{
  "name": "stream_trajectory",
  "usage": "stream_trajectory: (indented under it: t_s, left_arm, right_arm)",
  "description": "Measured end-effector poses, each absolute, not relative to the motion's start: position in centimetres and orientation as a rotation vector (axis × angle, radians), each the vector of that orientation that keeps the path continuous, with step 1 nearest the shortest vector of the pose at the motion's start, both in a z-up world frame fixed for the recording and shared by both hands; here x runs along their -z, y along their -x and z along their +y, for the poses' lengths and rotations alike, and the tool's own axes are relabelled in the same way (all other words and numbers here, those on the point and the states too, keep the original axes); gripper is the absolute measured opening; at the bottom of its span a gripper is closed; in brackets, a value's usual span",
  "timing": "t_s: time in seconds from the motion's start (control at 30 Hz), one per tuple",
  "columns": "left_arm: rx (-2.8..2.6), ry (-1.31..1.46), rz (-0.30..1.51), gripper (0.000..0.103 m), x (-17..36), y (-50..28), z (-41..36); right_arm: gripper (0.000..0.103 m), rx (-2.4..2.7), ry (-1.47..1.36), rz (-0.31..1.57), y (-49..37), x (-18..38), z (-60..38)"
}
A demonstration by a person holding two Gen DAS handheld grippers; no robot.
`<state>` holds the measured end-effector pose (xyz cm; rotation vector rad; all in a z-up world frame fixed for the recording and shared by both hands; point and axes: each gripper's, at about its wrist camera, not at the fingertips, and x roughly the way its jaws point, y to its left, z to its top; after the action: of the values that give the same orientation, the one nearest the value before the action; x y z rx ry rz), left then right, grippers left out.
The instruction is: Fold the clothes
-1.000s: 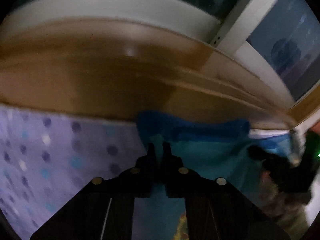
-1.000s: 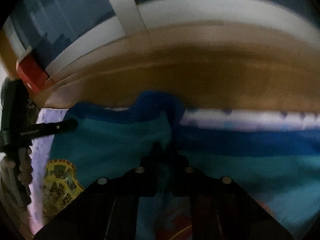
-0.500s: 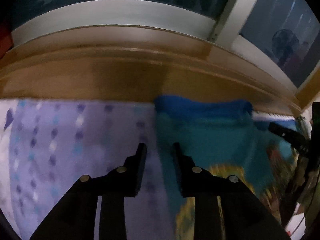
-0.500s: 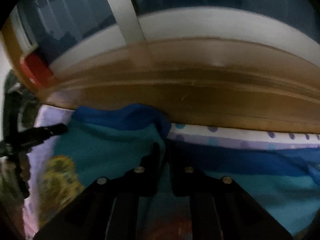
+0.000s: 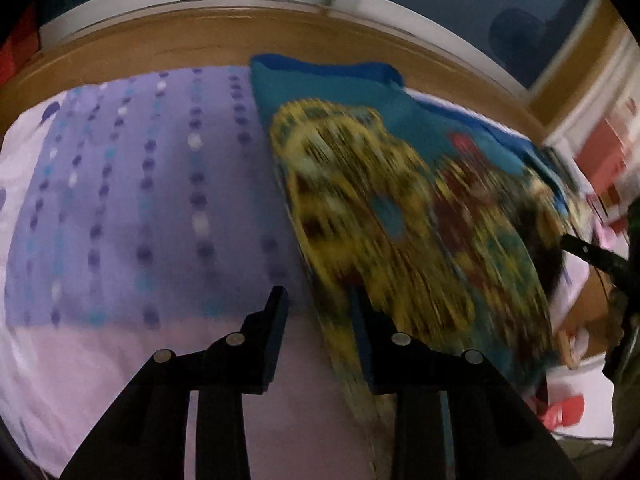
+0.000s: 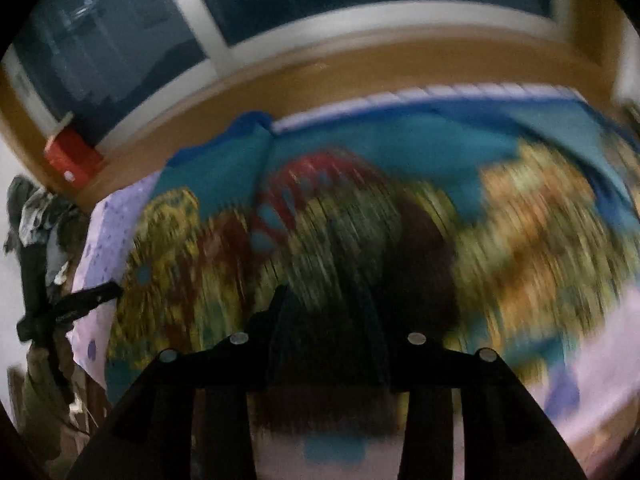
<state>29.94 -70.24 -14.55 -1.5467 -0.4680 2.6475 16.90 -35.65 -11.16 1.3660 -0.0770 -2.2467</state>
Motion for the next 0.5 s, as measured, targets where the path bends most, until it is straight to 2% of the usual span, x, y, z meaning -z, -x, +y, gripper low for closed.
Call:
stream_trajectory:
  t_s: [0.23, 0.37, 0.5]
  left_arm:
    - [-2.575, 1.511, -0.551, 0.032, 15.0, -36.4, -69.4]
    - [-2.561, 1.502, -0.619, 0.032, 15.2, -38.5, -69.2]
    - [-2.565, 1.492, -0.588, 0.032, 14.8, -40.1, -68.5]
  right_arm:
    - [0.037, 2.276, -1.49, -0.456, -21.8, 13.4, -29.9]
    - [0.037, 2.221, -1.547, -0.648, -21.8, 15.5, -28.1]
    - [0.037, 2.2, -1.541, -0.718, -20.8, 16.3, -28.1]
